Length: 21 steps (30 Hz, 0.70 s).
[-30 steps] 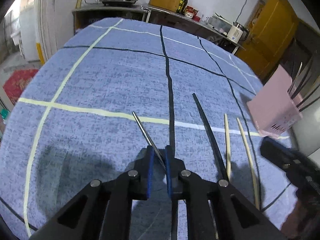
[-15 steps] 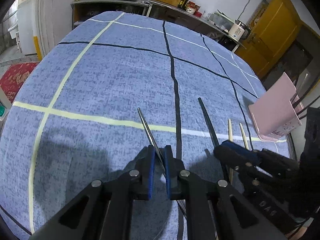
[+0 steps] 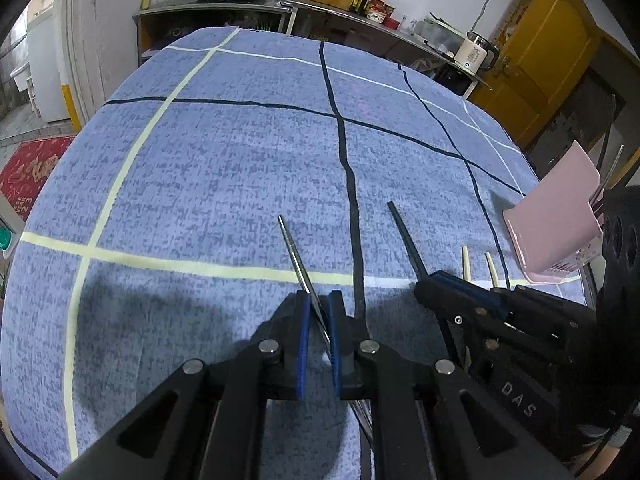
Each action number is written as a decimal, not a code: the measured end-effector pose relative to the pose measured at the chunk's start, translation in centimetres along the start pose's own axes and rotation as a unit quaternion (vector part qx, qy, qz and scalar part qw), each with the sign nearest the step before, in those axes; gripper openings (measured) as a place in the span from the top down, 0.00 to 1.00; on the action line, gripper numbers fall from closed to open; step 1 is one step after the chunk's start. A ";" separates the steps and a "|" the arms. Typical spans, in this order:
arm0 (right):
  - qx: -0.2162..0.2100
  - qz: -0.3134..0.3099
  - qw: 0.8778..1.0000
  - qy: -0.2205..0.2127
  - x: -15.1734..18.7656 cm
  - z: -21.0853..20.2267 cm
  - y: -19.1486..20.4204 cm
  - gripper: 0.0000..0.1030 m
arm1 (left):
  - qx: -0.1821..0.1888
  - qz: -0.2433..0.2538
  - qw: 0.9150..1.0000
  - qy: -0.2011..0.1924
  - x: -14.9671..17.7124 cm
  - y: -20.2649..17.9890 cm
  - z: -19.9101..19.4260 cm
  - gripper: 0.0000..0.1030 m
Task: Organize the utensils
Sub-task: 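Close the left tool on a metal chopstick while the right tool grasps a black one, then lift both chopsticks upright and carry both tools over the pink holder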
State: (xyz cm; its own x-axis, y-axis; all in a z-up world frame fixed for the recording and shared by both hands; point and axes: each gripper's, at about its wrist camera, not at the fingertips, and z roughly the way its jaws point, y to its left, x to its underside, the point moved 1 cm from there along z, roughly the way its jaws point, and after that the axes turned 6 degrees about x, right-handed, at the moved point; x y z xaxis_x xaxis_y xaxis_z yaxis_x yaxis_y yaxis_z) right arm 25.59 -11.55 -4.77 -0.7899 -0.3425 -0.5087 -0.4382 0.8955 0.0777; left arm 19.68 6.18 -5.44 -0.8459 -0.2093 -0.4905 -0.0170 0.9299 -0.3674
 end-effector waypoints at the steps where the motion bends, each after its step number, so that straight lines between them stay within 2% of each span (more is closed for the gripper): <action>1: -0.004 0.001 1.000 0.000 0.0 -0.1 -0.1 0.94 | 0.001 0.000 1.000 -0.001 -0.1 0.0 0.0 0.91; 8: -0.020 0.010 0.999 -0.032 -0.4 -2.9 -0.4 0.95 | 0.009 -0.004 1.000 -0.005 -0.2 0.2 -0.7 0.94; 21: -0.029 0.018 0.992 -0.125 -1.0 -11.5 -1.0 0.95 | 0.041 0.033 0.995 -0.080 -1.5 -3.0 -8.2 0.95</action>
State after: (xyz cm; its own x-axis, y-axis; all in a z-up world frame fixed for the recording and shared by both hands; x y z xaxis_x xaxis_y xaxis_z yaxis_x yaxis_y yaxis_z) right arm 21.88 -15.39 5.46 -0.6781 -0.2227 -0.7004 -0.4416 0.8853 0.1460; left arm 16.65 6.20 2.85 -0.7480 -0.1999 -0.6329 0.0853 0.9167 -0.3904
